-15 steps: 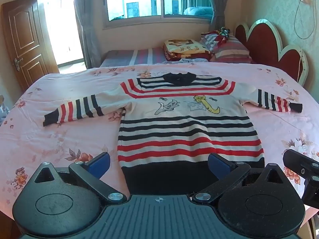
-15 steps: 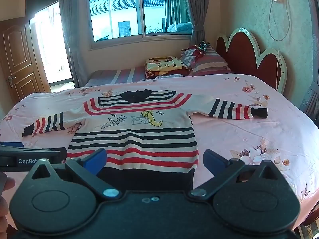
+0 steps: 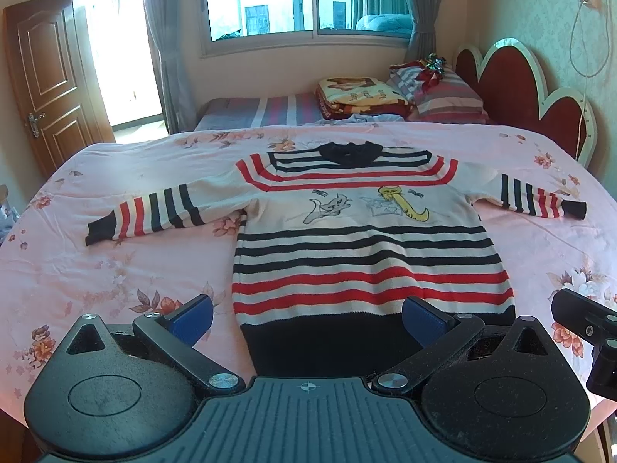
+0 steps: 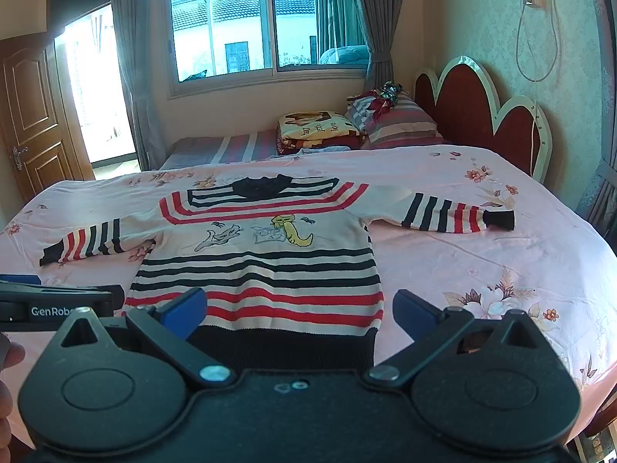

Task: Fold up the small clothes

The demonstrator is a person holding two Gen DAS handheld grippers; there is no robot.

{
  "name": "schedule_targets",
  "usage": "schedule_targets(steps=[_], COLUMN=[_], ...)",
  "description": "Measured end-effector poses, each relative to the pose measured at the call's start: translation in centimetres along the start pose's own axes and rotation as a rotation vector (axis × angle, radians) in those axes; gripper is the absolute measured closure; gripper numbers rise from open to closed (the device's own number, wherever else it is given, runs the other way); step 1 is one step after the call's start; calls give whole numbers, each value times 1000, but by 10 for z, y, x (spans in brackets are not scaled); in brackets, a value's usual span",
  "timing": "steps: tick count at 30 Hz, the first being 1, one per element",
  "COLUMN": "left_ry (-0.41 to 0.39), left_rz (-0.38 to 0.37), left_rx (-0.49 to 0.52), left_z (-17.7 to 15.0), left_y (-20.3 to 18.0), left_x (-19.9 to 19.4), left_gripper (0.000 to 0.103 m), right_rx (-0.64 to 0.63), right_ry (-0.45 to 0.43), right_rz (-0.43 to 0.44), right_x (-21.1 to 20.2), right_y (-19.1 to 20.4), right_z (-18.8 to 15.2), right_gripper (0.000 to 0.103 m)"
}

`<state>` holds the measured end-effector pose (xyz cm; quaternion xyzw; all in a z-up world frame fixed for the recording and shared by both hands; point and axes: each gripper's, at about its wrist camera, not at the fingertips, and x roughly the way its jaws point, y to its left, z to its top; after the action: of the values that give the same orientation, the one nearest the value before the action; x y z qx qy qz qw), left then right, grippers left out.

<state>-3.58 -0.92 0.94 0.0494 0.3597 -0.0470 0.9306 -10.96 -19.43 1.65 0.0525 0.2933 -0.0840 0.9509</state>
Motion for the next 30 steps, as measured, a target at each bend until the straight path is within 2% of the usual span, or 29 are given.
schedule_targets(steps=[30], left_ry=[5], left_rz=[2], left_rx=[0], left_z=[4], left_y=[2], left_x=[8], left_gripper=[0], right_rx=[-14], right_ry=[7], right_rz=[-43], right_x=[8], right_y=[3], right_z=[1], right_gripper=[1])
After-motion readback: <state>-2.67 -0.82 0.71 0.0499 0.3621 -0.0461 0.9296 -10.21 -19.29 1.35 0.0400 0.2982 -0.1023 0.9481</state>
